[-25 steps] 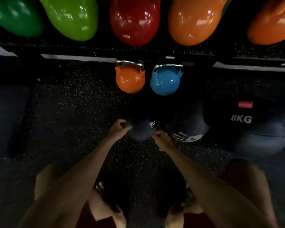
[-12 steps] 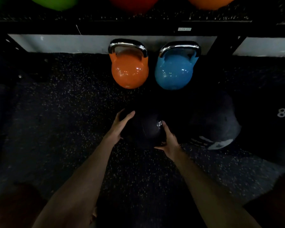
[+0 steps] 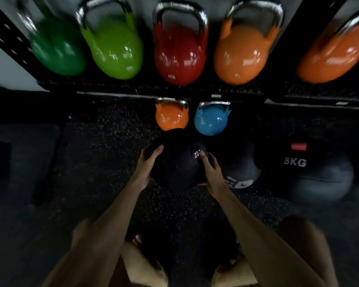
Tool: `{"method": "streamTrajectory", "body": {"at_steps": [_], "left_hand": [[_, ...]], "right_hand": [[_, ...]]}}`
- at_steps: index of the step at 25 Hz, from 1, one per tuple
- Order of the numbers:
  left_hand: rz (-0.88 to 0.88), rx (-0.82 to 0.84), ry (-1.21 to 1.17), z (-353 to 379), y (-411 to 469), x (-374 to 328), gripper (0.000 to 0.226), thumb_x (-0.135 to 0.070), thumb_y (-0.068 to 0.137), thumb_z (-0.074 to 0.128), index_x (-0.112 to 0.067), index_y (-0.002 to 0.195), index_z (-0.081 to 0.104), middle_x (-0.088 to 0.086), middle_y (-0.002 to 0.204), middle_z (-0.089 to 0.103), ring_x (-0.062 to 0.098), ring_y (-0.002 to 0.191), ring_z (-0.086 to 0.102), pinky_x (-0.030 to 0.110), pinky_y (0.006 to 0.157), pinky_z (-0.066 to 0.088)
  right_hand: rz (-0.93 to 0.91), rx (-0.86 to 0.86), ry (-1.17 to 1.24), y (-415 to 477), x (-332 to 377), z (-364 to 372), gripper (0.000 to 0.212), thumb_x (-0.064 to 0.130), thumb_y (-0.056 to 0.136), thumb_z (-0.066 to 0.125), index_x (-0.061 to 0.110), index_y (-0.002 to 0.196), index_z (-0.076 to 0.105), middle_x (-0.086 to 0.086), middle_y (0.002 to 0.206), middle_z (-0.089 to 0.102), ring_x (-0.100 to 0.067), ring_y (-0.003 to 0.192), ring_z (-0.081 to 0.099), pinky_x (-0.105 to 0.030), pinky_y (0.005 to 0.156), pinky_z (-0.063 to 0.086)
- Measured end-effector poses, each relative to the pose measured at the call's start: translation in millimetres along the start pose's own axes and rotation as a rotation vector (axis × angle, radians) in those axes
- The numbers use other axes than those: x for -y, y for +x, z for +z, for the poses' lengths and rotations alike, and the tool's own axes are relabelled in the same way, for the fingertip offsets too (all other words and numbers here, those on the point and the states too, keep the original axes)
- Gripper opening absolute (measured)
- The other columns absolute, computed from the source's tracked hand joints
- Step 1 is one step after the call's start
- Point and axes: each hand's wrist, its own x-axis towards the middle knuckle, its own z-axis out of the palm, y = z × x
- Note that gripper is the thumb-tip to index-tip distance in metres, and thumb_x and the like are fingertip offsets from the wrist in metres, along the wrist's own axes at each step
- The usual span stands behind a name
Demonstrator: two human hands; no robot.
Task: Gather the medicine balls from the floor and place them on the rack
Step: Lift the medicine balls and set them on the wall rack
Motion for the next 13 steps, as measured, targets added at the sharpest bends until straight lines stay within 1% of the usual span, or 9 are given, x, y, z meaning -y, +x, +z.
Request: {"method": "streamTrajectory", "body": {"at_steps": [2, 4, 5, 7, 9, 10, 11, 12, 13], "left_hand": [[0.043, -0.008, 0.006, -1.3, -61.7, -68.5, 0.073, -0.063, 0.076, 0.072, -0.039, 0.139, 0.045, -0.01, 0.13, 0.055, 0.02, 0.116, 0.053, 0.048, 0.084, 0.052], [0.085, -0.005, 0.007, -1.9, -115.4, -134.7, 0.063, -0.06, 0.08, 0.07, -0.039, 0.135, 0.048, -0.012, 0.124, 0.058, 0.017, 0.11, 0.057, 0.039, 0.073, 0.053], [0.114, -0.012, 0.005, -2.8, -136.9, -163.7, 0.062, -0.06, 0.08, 0.07, -0.038, 0.135, 0.049, -0.012, 0.124, 0.059, 0.015, 0.109, 0.058, 0.037, 0.071, 0.053], [0.181, -0.017, -0.007, -3.9, -186.0, -230.5, 0.061, -0.058, 0.08, 0.071, -0.037, 0.134, 0.051, -0.011, 0.125, 0.061, 0.015, 0.112, 0.059, 0.042, 0.081, 0.055], [0.258, -0.03, -0.034, -5.6, -228.9, -293.9, 0.052, -0.053, 0.083, 0.071, -0.036, 0.13, 0.054, -0.012, 0.122, 0.064, 0.013, 0.112, 0.061, 0.047, 0.09, 0.054], [0.297, -0.036, -0.038, -6.3, -248.3, -323.8, 0.045, -0.05, 0.085, 0.07, -0.038, 0.126, 0.055, -0.014, 0.119, 0.064, 0.012, 0.11, 0.062, 0.047, 0.091, 0.054], [0.34, -0.036, -0.043, -6.8, -266.5, -354.5, 0.04, -0.049, 0.086, 0.07, -0.039, 0.122, 0.056, -0.015, 0.116, 0.065, 0.011, 0.108, 0.062, 0.048, 0.091, 0.054], [0.386, -0.027, -0.049, -7.9, -279.5, -380.3, 0.036, -0.048, 0.086, 0.07, -0.041, 0.119, 0.057, -0.015, 0.115, 0.065, 0.011, 0.106, 0.063, 0.048, 0.092, 0.055], [0.433, -0.025, -0.053, -9.6, -290.2, -403.2, 0.033, -0.049, 0.086, 0.071, -0.041, 0.116, 0.059, -0.015, 0.115, 0.066, 0.011, 0.106, 0.064, 0.048, 0.093, 0.055]], "right_hand": [[-0.042, 0.01, -0.029, -60.5, 59.8, 11.8, 0.08, 0.078, 0.07, 0.066, 0.044, 0.14, 0.045, 0.005, 0.139, 0.055, -0.022, 0.122, 0.057, -0.056, 0.094, 0.054], [-0.093, 0.05, -0.03, -115.3, 121.1, 25.0, 0.073, 0.076, 0.074, 0.064, 0.044, 0.138, 0.047, 0.007, 0.136, 0.057, -0.021, 0.121, 0.058, -0.056, 0.088, 0.057], [-0.124, 0.066, -0.017, -140.1, 150.4, 32.1, 0.067, 0.073, 0.078, 0.063, 0.044, 0.137, 0.048, 0.008, 0.135, 0.058, -0.02, 0.12, 0.058, -0.056, 0.083, 0.058], [-0.186, 0.081, -0.014, -192.2, 218.1, 47.6, 0.057, 0.067, 0.084, 0.062, 0.044, 0.135, 0.051, 0.009, 0.134, 0.059, -0.019, 0.117, 0.06, -0.056, 0.075, 0.06], [-0.263, 0.066, -0.023, -238.1, 282.7, 64.1, 0.053, 0.064, 0.087, 0.061, 0.042, 0.134, 0.052, 0.009, 0.133, 0.06, -0.018, 0.116, 0.061, -0.055, 0.072, 0.061], [-0.31, 0.064, -0.024, -258.0, 312.4, 71.2, 0.054, 0.065, 0.086, 0.061, 0.041, 0.134, 0.052, 0.01, 0.133, 0.061, -0.018, 0.117, 0.061, -0.053, 0.074, 0.061], [-0.359, 0.077, -0.024, -277.3, 342.1, 79.4, 0.056, 0.065, 0.085, 0.062, 0.04, 0.134, 0.053, 0.009, 0.132, 0.062, -0.017, 0.118, 0.062, -0.049, 0.078, 0.061], [-0.421, 0.095, -0.02, -291.3, 367.2, 87.3, 0.055, 0.064, 0.086, 0.063, 0.037, 0.133, 0.055, 0.009, 0.131, 0.064, -0.016, 0.118, 0.063, -0.044, 0.085, 0.06], [-0.485, 0.105, -0.021, -304.5, 390.5, 95.1, 0.05, 0.06, 0.089, 0.062, 0.034, 0.131, 0.057, 0.008, 0.128, 0.066, -0.014, 0.118, 0.063, -0.037, 0.09, 0.059]]}}
